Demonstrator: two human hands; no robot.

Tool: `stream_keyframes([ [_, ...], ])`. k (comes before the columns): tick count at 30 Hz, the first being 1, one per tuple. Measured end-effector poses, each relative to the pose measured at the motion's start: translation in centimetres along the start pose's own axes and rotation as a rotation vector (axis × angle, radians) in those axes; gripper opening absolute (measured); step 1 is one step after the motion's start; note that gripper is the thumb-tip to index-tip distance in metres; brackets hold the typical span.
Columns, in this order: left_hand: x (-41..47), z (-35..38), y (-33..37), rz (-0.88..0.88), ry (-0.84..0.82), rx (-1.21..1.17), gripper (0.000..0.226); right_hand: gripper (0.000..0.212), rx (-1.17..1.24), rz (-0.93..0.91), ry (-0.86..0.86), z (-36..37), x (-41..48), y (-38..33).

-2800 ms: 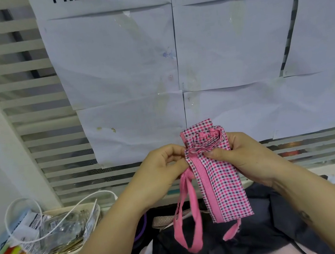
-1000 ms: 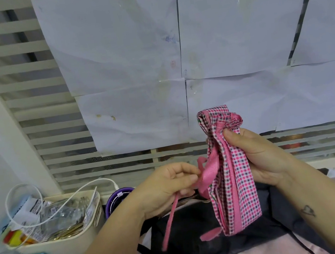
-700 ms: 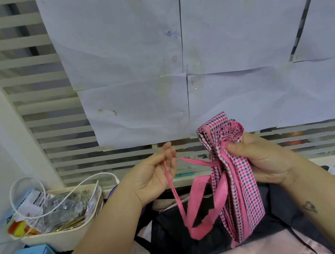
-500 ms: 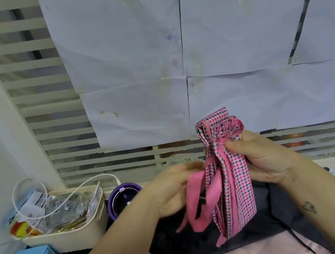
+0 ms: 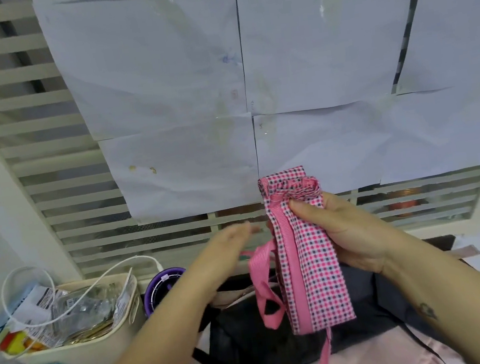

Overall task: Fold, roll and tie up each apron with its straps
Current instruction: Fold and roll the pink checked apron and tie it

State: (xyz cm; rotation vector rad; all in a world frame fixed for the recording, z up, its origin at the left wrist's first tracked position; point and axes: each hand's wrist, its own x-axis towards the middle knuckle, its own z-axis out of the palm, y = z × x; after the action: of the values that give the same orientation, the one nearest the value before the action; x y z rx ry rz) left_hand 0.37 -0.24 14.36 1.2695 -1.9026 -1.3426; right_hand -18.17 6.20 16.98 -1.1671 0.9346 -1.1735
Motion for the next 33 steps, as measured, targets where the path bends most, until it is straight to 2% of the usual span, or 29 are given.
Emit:
stream_keyframes([
  [2, 0.0, -0.3, 0.7, 0.152, 0.065, -0.026, 0.056, 0.020, -0.001, -0.010, 0.092, 0.0, 0.3, 0.4],
  [4, -1.2, 0.4, 1.7, 0.253, -0.045, -0.066, 0.067, 0.025, 0.006, -0.024, 0.160, 0.2, 0.7, 0.7],
  [6, -1.7, 1.2, 2.0, 0.268, -0.105, -0.094, 0.054, 0.024, 0.039, -0.040, 0.190, 0.7, 1.1, 0.9],
  [9, -1.3, 2.5, 1.6, 0.292, -0.008, -0.119, 0.021, 0.025, 0.032, -0.051, 0.185, 1.4, 1.4, 1.1],
  [12, -1.0, 2.2, 1.0, 0.254, 0.013, -0.216, 0.012, 0.027, -0.021, -0.035, 0.151, 1.3, 1.5, 1.1],
  [16, -0.6, 0.9, 0.5, 0.215, -0.011, -0.287, 0.020, 0.039, -0.158, -0.005, 0.054, -0.1, 1.2, 0.7],
  [18, -0.2, 0.1, 0.2, 0.216, -0.020, -0.305, 0.027, 0.033, -0.268, -0.001, 0.038, -1.0, 0.7, 0.5],
  [22, 0.1, -0.6, -0.2, 0.178, -0.060, -0.435, 0.026, 0.013, -0.469, 0.013, 0.054, -1.7, 0.1, 0.0],
  [27, 0.5, -1.1, -0.5, 0.123, -0.090, -0.495, 0.025, 0.012, -0.642, 0.032, 0.073, -1.6, 0.3, -0.3],
  [30, 0.6, -1.2, -0.6, 0.081, -0.142, -0.599, 0.024, 0.013, -0.814, -0.035, 0.180, -2.1, 0.9, -0.2],
  [33, 0.5, -0.7, -0.5, 0.078, -0.191, -0.687, 0.011, 0.016, -0.806, -0.086, 0.231, -1.6, 1.6, 0.4],
])
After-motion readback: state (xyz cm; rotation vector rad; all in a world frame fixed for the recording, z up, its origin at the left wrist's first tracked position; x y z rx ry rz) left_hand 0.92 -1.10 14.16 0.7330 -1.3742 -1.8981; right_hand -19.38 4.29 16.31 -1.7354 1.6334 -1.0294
